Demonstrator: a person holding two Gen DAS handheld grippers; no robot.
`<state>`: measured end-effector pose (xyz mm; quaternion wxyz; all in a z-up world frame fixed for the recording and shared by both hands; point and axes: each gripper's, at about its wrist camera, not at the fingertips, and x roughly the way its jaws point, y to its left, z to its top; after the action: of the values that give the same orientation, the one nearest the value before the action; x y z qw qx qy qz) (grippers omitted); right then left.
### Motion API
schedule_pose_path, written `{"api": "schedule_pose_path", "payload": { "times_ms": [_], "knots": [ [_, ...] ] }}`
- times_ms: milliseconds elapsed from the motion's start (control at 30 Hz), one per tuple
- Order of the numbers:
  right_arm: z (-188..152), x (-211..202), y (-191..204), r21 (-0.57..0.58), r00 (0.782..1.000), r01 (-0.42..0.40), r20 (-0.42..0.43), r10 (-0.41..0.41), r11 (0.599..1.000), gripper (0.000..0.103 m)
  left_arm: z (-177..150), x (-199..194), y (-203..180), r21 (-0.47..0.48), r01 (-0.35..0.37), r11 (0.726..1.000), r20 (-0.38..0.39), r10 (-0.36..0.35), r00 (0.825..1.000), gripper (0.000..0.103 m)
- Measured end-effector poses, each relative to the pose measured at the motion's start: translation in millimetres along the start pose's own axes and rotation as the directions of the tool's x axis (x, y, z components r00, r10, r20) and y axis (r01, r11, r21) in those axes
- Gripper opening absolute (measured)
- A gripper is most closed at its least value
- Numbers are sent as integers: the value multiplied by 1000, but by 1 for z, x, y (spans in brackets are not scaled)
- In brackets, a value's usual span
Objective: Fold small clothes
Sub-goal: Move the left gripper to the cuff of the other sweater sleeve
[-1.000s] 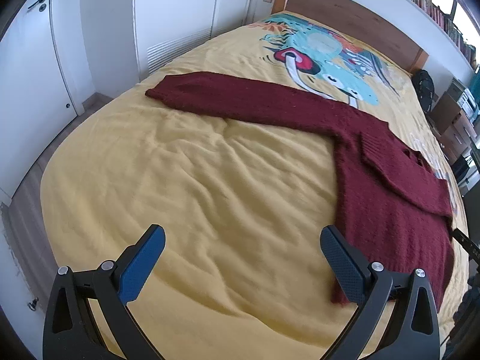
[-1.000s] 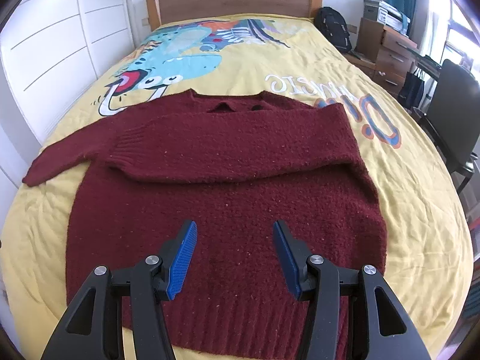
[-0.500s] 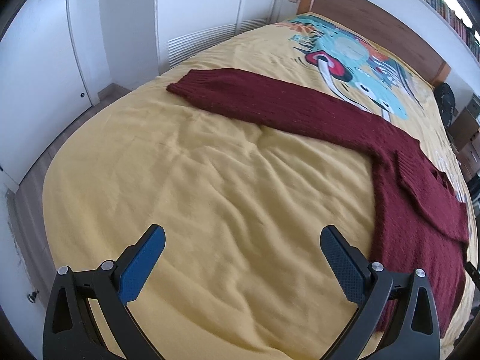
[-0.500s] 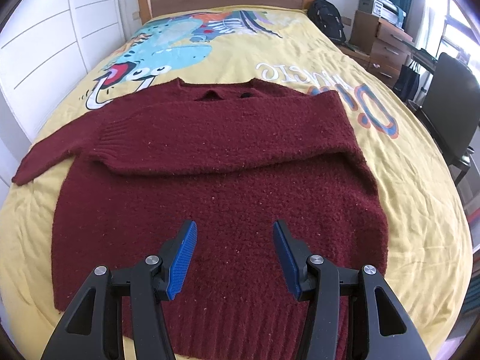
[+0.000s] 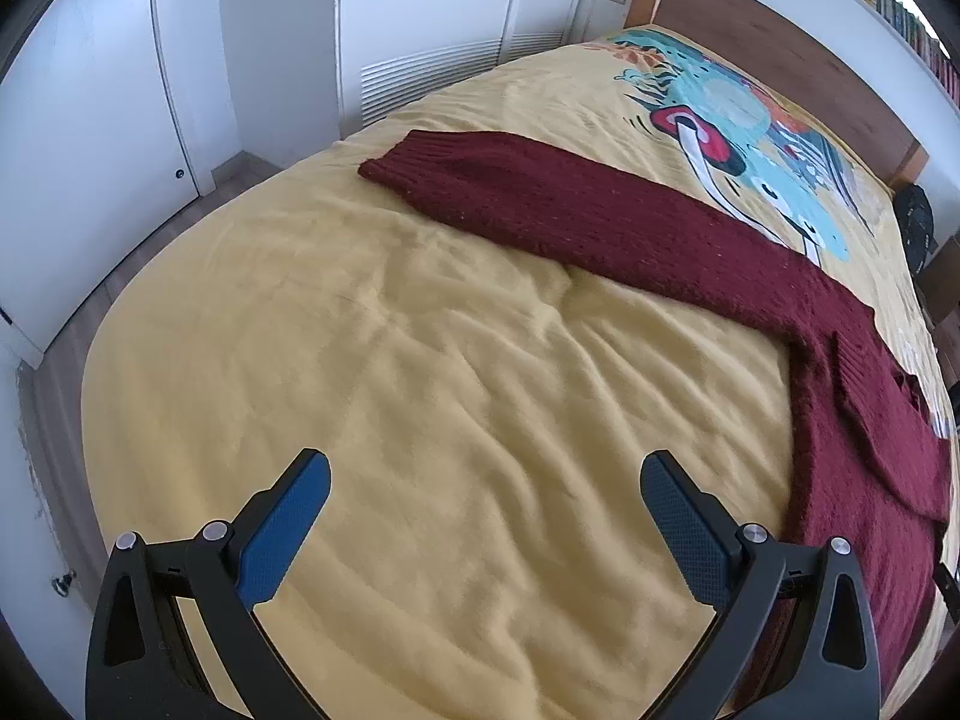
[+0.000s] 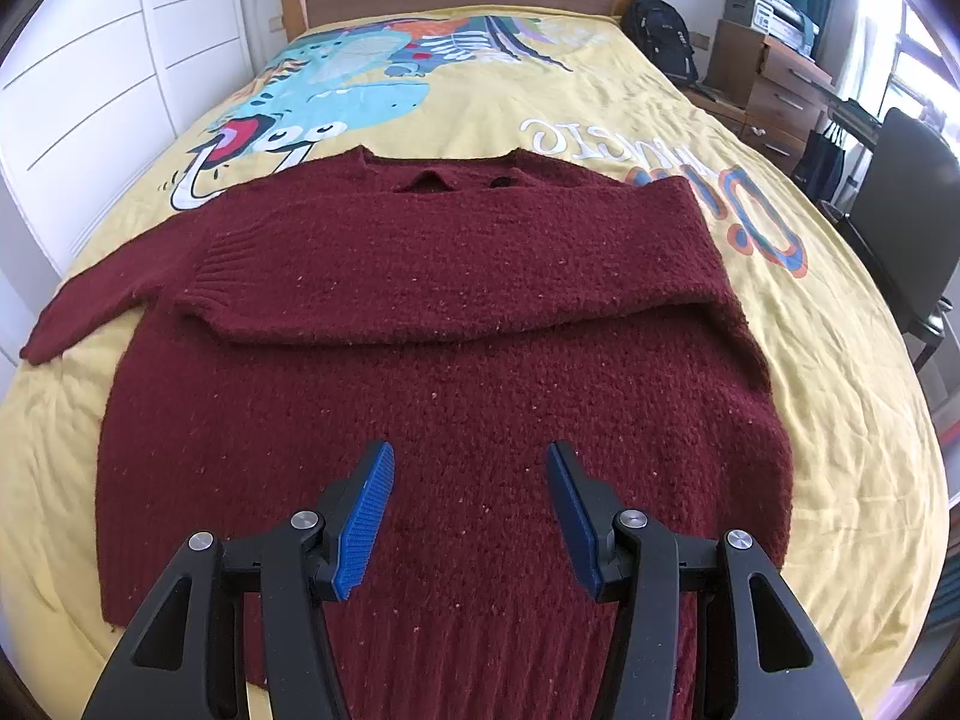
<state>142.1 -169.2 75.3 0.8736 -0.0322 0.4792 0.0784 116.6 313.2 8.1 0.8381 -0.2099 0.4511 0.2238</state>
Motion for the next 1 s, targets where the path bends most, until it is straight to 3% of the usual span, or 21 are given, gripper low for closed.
{"api": "schedule_pose_path", "payload": {
  "times_ms": [533,1000],
  "knots": [
    [1,15,3,-19,1000,-16,-15,15,1000,55,26,16,41,-115,-24,993,0,24,1000,102],
    [9,30,6,-66,999,8,-45,-11,998,55,92,66,73,-241,49,969,1,-50,999,101]
  ]
}}
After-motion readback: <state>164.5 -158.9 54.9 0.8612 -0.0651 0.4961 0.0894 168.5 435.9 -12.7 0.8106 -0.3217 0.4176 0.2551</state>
